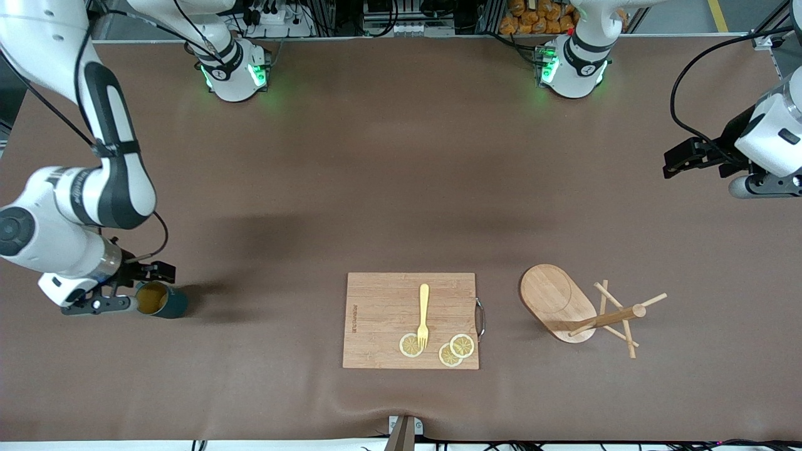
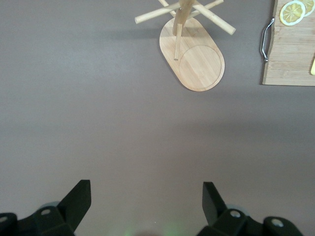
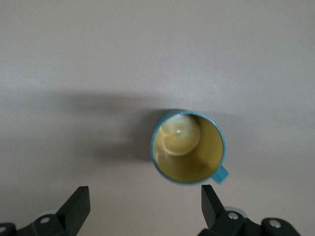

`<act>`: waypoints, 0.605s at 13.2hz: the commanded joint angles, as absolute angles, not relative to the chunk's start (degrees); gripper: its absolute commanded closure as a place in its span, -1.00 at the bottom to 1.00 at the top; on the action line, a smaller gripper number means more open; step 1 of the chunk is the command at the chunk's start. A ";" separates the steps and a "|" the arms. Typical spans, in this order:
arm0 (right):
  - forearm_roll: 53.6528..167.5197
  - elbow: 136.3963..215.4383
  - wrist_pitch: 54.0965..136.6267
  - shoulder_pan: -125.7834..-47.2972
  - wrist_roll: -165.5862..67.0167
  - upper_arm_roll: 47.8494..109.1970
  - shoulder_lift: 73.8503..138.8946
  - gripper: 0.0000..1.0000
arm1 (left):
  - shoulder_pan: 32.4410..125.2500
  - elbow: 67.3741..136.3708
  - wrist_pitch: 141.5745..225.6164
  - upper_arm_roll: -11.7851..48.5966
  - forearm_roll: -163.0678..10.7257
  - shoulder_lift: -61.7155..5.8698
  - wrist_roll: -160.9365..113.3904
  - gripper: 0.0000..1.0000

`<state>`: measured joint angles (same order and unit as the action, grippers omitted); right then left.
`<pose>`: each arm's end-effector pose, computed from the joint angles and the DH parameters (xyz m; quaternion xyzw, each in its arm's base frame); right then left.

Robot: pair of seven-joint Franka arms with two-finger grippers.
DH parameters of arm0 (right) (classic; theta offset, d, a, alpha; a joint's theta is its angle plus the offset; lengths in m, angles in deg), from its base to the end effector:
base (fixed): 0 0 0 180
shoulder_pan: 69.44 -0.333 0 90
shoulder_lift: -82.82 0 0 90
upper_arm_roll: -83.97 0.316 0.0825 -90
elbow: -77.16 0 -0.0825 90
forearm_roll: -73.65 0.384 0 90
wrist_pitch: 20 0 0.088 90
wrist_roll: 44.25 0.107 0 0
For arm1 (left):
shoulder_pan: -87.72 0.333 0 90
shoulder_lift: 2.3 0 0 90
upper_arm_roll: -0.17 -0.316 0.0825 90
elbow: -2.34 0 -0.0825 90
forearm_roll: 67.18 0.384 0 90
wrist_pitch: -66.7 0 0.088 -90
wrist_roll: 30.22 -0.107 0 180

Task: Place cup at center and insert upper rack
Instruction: 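Move the right gripper to the teal mug and lower around it, then grasp the teal mug with the right gripper and lift it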

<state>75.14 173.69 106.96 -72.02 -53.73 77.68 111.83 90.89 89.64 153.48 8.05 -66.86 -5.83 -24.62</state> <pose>0.6756 -0.0349 0.3102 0.9985 0.0499 0.0120 0.0175 0.5654 -0.0435 0.6076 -0.9994 -0.0078 0.0350 0.0017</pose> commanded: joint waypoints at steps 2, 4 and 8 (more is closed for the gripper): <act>75.50 172.26 111.48 -72.17 -53.92 77.73 115.95 -1.00 | 90.97 89.26 153.44 8.43 -65.42 -6.08 -23.72 -1.00; 75.59 172.17 111.66 -72.17 -54.01 77.73 116.57 -1.00 | 90.97 89.35 153.44 8.43 -65.42 -6.17 -23.72 -1.00; 75.67 172.17 113.07 -72.08 -59.26 77.73 118.59 -0.13 | 91.06 89.70 153.80 8.43 -65.42 -6.08 -23.81 -1.00</act>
